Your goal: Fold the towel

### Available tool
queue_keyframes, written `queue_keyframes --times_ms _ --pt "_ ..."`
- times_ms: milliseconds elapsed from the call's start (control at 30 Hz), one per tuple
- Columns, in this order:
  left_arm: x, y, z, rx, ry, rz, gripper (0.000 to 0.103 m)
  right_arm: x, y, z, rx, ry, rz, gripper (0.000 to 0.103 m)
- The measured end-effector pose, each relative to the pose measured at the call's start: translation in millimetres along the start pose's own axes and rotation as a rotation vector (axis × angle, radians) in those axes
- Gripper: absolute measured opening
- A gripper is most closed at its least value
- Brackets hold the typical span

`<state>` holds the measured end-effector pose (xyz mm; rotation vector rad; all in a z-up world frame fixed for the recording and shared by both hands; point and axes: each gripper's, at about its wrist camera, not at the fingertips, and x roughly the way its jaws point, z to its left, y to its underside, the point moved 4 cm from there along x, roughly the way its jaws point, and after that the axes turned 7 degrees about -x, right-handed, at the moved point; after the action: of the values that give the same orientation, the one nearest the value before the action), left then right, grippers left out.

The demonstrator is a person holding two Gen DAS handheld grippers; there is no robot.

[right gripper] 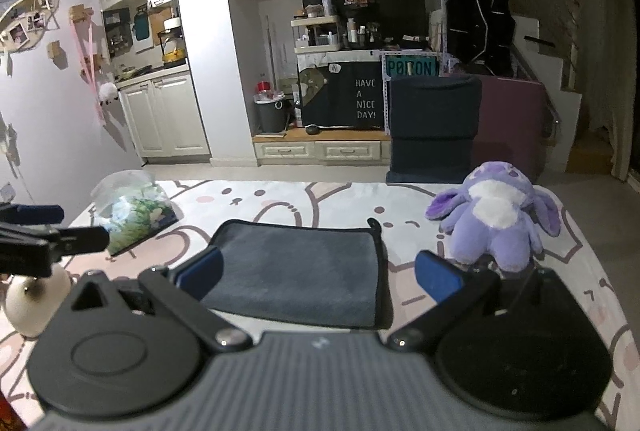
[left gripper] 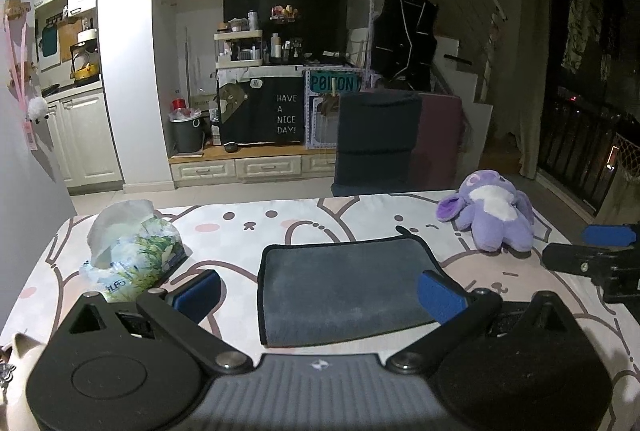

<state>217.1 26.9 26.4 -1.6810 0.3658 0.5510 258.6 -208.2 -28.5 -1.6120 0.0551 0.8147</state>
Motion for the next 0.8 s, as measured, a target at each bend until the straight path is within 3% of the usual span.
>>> queue_keyframes --times_ms 800 --pt "-65.7 36.1 -12.0 0.003 0.072 0.009 0.103 -79.5 30.8 32.5 -0.043 -0.050 -0.059 0.103"
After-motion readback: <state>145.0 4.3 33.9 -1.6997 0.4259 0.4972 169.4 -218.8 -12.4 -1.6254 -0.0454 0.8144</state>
